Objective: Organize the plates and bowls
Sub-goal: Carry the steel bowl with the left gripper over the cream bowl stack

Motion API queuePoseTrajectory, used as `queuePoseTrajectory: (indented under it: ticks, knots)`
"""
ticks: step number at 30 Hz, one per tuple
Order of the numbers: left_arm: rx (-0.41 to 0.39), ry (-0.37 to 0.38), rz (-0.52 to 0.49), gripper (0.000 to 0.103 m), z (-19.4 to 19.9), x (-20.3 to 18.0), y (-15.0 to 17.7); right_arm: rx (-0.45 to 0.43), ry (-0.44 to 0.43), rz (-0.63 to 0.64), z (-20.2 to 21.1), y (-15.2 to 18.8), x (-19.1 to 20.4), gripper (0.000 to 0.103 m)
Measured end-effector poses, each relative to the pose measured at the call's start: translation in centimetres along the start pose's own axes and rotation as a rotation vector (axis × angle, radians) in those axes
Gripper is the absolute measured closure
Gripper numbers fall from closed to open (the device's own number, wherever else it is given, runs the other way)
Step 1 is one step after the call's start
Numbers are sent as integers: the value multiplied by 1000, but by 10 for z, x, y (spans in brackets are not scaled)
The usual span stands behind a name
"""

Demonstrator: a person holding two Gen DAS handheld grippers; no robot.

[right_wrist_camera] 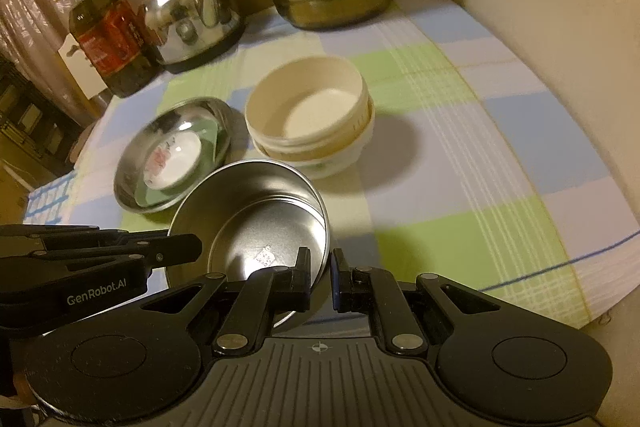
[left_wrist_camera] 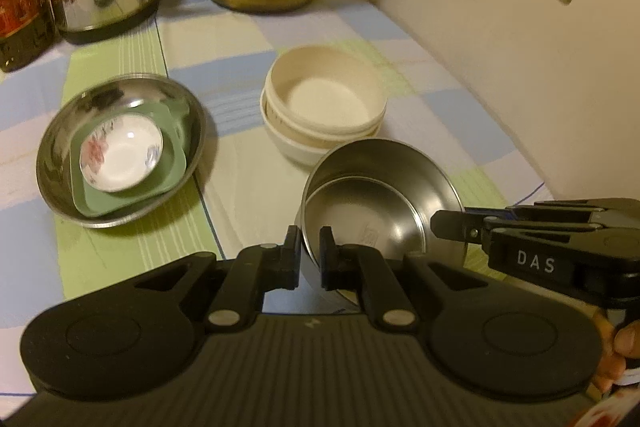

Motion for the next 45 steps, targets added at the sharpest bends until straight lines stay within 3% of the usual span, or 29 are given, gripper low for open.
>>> queuePoseTrajectory:
  ticks: [14,24,45]
  knots:
    - [-96,13,26,96,7,3,-56,-69,-19,11,15,-65,-2,93]
    - [-132,-7,33,96,-13,10,-100,-89,-34,-4,-4,-114,-11,93]
    - [-89,-13,50,95,-56,25,-116,-59,-34,-31,-53,-129,-29,93]
Point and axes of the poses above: each gripper's, at about its wrist camera, not at the fingertips, and z roughly against the way its jaws point, x to its left, y to its underside, the point moved 3 cm from there along -z, roughly the way its jaws point, and after that the axes turned 3 degrees about x, right-handed, at the moved point
